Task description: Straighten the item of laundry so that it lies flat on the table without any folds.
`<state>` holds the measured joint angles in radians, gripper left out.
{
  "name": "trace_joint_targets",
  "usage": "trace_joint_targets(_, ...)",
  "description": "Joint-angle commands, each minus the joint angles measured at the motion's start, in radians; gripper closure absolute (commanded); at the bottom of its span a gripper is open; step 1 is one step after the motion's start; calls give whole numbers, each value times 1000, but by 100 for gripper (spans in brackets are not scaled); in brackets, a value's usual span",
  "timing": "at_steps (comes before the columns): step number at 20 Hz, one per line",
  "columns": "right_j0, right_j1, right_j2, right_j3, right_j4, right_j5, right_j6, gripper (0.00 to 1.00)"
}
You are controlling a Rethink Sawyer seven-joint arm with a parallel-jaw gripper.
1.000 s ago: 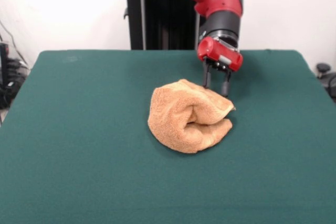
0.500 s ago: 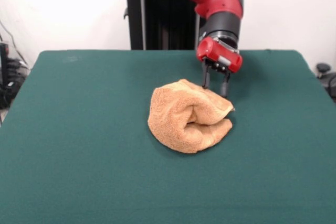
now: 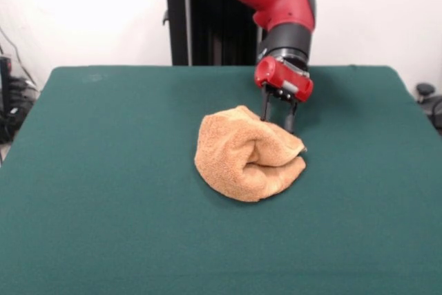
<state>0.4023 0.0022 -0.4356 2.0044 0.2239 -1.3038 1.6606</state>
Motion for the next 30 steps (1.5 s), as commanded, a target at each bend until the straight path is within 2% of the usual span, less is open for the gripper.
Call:
trace_joint_targets(1, 13, 24, 51, -184, -3, 107, 44, 0)
trace_joint_targets(17, 23, 11, 46, -181, -60, 171, 49, 0)
trace_joint_targets(24, 5, -37, 64, -160, -169, 220, 94, 0)
trace_joint_targets(30, 4, -57, 71, -150, -197, 204, 108, 0)
